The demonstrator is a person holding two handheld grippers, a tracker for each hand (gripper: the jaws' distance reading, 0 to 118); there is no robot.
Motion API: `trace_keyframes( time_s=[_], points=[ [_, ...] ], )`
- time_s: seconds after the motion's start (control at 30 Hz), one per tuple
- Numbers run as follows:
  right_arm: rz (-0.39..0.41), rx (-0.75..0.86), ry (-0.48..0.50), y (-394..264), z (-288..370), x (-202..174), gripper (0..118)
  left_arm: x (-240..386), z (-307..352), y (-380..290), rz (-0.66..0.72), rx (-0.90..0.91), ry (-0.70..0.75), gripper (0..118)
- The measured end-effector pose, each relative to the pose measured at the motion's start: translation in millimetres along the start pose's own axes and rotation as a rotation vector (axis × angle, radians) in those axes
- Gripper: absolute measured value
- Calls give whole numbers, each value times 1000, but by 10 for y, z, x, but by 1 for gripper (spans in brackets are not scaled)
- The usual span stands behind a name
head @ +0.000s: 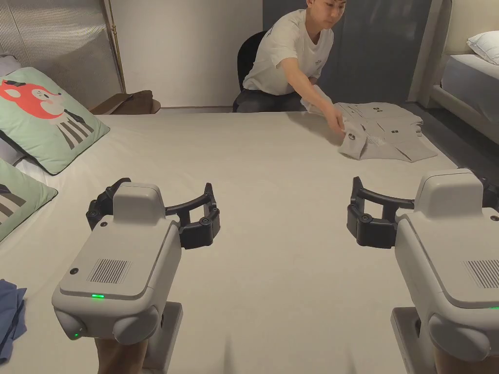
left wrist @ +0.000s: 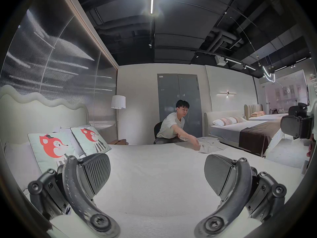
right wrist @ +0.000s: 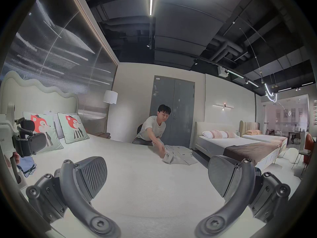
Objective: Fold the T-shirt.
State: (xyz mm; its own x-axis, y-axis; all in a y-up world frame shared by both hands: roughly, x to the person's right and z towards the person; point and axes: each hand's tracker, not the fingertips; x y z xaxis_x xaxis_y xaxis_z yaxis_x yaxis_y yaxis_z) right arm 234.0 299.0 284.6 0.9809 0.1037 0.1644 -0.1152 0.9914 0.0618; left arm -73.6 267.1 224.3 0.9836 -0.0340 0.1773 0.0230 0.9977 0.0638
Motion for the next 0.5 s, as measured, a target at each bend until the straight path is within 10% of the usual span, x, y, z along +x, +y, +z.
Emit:
trace_keyframes(
  time_s=[0.5],
  points=[
    [0,3,0,8,7,0,115,-16,-11,13,4,2,2,110]
  ],
)
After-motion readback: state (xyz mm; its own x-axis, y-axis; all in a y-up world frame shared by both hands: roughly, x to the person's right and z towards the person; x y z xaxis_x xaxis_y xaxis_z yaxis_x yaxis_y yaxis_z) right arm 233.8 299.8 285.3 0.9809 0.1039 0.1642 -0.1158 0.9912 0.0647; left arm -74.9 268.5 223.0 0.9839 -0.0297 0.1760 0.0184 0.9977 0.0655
